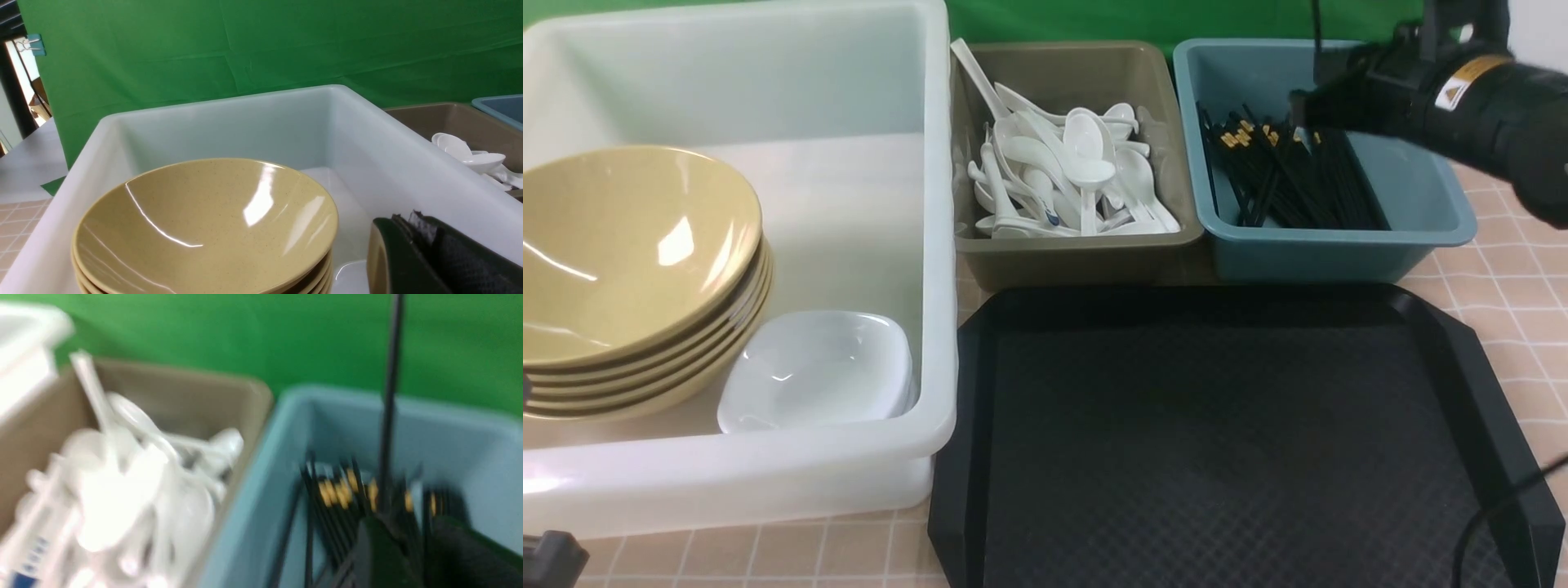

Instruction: On brown table put chopsticks spoon bowls plates into blue grey white boxes.

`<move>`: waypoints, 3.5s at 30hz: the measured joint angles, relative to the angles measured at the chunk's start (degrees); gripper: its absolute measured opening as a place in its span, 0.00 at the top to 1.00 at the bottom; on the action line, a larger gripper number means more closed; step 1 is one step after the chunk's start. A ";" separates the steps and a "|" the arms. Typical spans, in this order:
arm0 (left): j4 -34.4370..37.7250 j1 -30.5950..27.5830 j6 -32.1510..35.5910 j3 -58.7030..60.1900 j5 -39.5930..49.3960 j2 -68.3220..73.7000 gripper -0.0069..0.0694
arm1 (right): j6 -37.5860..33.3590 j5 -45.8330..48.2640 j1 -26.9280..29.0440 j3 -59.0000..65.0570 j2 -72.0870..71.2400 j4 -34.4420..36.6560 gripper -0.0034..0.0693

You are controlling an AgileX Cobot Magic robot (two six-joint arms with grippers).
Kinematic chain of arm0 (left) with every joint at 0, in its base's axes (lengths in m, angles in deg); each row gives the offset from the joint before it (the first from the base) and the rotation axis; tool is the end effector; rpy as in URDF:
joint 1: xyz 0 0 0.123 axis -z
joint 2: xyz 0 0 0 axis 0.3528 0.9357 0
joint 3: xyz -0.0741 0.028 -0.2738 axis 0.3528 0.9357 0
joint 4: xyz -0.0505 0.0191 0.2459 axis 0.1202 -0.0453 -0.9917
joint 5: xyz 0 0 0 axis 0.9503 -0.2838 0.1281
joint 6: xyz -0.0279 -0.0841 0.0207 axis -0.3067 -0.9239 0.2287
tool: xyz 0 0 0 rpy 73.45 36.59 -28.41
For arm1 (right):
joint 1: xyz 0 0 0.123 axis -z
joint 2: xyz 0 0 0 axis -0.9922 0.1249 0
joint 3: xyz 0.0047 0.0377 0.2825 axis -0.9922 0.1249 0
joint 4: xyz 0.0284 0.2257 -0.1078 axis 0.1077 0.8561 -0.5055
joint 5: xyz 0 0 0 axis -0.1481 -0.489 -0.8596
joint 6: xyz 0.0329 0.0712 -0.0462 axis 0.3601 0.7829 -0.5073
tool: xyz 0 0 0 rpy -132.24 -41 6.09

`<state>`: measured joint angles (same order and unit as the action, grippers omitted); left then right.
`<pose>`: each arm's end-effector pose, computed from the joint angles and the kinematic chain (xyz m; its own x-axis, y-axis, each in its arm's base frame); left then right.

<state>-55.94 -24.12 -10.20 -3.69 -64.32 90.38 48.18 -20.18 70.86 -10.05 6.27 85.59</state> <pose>0.0600 -0.0065 0.2712 -0.0040 0.0873 -0.9962 0.0518 0.9949 0.0870 0.3789 0.0803 0.2736 -0.3692 -0.0227 -0.9291 -0.1868 0.9811 0.0502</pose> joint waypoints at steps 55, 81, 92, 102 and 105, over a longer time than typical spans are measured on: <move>3.02 0.00 -2.28 0.00 18.38 -0.05 0.91 | -11.33 20.80 10.63 66.12 -96.63 -0.19 0.89; 3.02 0.00 -2.33 0.00 19.19 -0.05 0.91 | -10.46 22.94 14.70 66.12 -96.80 -0.19 0.86; 2.48 0.60 -2.41 7.08 17.47 -9.20 0.91 | -10.52 22.96 14.70 66.12 -96.84 -0.19 0.85; -20.23 0.89 -36.28 14.87 10.28 -9.53 0.91 | -10.52 23.01 14.76 66.12 -96.84 -0.19 0.84; -22.22 3.06 -39.37 15.36 7.71 -9.55 0.91 | -10.52 22.96 14.76 66.12 -96.89 -0.19 0.83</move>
<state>-78.16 -21.06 -49.58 11.67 -56.61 80.83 37.66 2.78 85.62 56.07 -90.62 85.40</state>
